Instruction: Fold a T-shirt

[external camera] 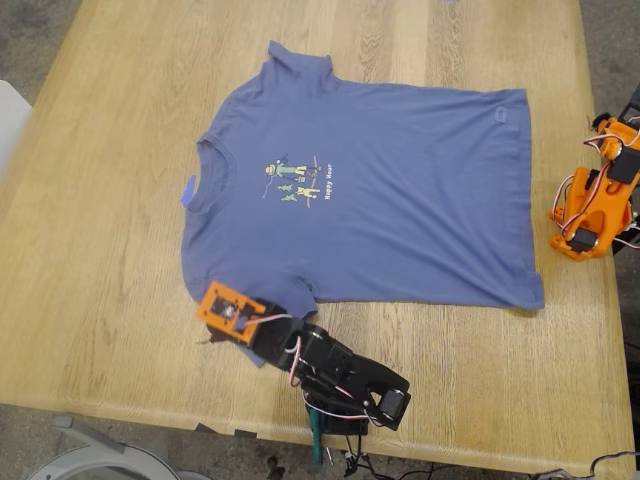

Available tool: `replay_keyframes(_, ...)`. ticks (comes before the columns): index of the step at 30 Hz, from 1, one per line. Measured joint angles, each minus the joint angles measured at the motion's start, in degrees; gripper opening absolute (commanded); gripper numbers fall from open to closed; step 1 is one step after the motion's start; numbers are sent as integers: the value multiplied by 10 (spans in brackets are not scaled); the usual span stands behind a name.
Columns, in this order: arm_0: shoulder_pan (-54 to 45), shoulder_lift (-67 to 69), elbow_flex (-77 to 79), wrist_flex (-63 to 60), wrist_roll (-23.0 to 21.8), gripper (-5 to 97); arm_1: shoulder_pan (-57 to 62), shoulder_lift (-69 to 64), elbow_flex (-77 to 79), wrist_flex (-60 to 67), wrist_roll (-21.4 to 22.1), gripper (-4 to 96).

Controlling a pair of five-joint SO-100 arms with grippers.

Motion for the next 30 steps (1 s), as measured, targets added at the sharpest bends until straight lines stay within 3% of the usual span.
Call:
replay_keyframes(5,-29,117,170,-57,11,0,61,4,75,63,34,137)
replay_keyframes(7,-31,117,207,-76,23,0,89,4,111,63,5,104)
replay_keyframes(13,-30,117,257,-110,37,0,96,4,195,43,-2,116)
replay_keyframes(17,-30,117,257,-11,39,0,96,4,282,-19,9,100)
replay_keyframes(21,-50,117,257,163,14,0,96,4,343,-54,8,117)
replay_keyframes(23,-51,117,258,232,-9,2,96,0,396,-106,-6,117)
replay_keyframes(25,-50,117,258,255,-43,2,94,-40,411,-129,-76,117)
replay_keyframes(26,-50,117,258,256,-55,2,93,-45,411,-133,-90,118)
replay_keyframes(30,-49,117,257,265,-77,2,88,-7,411,-114,-109,117)
